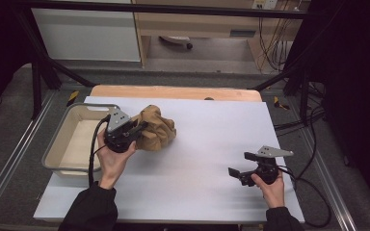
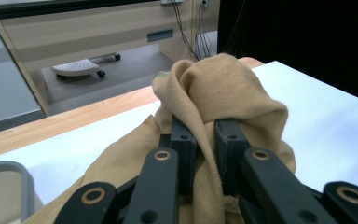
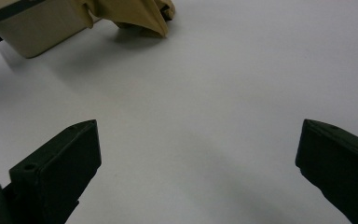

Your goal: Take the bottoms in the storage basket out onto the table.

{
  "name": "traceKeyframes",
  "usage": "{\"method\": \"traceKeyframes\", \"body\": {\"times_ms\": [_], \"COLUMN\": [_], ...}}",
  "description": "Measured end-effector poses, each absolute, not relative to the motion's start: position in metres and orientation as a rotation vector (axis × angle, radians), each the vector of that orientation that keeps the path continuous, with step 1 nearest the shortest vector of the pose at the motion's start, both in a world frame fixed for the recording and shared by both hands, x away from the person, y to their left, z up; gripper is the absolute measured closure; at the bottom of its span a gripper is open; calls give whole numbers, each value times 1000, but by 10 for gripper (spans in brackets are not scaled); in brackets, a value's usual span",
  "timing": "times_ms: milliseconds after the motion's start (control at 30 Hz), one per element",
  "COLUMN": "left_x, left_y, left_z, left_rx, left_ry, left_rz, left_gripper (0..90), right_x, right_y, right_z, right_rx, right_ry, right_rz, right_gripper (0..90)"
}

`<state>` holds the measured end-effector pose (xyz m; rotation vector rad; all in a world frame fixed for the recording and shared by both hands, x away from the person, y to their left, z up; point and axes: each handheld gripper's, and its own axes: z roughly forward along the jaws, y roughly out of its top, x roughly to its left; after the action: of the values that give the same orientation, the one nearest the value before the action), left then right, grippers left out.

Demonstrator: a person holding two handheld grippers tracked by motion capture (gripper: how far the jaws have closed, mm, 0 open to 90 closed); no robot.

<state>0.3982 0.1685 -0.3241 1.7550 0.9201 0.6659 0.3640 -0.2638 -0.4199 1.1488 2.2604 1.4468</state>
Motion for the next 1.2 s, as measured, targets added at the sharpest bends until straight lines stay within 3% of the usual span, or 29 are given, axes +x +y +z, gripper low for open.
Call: {"method": "traceKeyframes", "body": {"times_ms": [1200], "left_x": [405], "left_y": [122], "left_z": [-345], "left_rx": [1826], "left_ry": [880], "left_rz": [602], "left_gripper": [800], "right_x": [364], "right_y": [-264], "right_z": [-420], "right_rx": [1146], "right_ry": [2261], "right_rz": [1447], "right_gripper": [6]}}
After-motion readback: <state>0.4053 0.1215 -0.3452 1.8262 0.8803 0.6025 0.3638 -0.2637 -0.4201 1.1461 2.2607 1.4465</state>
